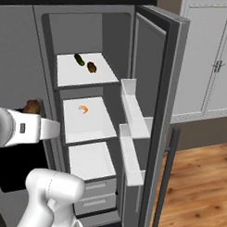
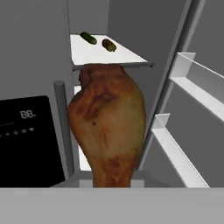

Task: Transport the chicken drumstick and sweet potato to the fridge. Place the chicken drumstick on the rack containing meat and place the sweet potato on the rack containing the vegetable, ensuring meats and vegetables are on different racks.

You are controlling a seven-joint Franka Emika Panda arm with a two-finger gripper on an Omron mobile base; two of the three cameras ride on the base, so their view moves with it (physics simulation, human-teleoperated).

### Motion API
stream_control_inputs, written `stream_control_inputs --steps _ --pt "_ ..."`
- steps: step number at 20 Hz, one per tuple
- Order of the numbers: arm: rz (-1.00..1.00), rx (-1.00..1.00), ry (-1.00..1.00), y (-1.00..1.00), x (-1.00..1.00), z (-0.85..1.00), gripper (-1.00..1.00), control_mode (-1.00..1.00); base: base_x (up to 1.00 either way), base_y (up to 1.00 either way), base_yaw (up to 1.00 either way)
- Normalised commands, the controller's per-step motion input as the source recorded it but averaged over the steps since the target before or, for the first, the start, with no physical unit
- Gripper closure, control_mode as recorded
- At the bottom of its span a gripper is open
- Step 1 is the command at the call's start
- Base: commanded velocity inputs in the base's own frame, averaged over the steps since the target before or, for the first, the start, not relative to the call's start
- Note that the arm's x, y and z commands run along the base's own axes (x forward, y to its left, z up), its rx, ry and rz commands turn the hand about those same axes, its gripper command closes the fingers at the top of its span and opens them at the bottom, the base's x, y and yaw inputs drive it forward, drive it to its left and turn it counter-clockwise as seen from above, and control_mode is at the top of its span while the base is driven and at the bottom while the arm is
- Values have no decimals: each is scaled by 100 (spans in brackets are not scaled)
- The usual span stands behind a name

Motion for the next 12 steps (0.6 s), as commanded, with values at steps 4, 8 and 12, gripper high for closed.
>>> stream_control_inputs --steps 4,8,12 --pt "0 0 14 -1 24 -46 100 -100 0 0 0" --pt "1 3 17 0 42 -57 100 -100 0 0 0" --pt "2 3 13 0 67 -60 100 -100 0 0 0"
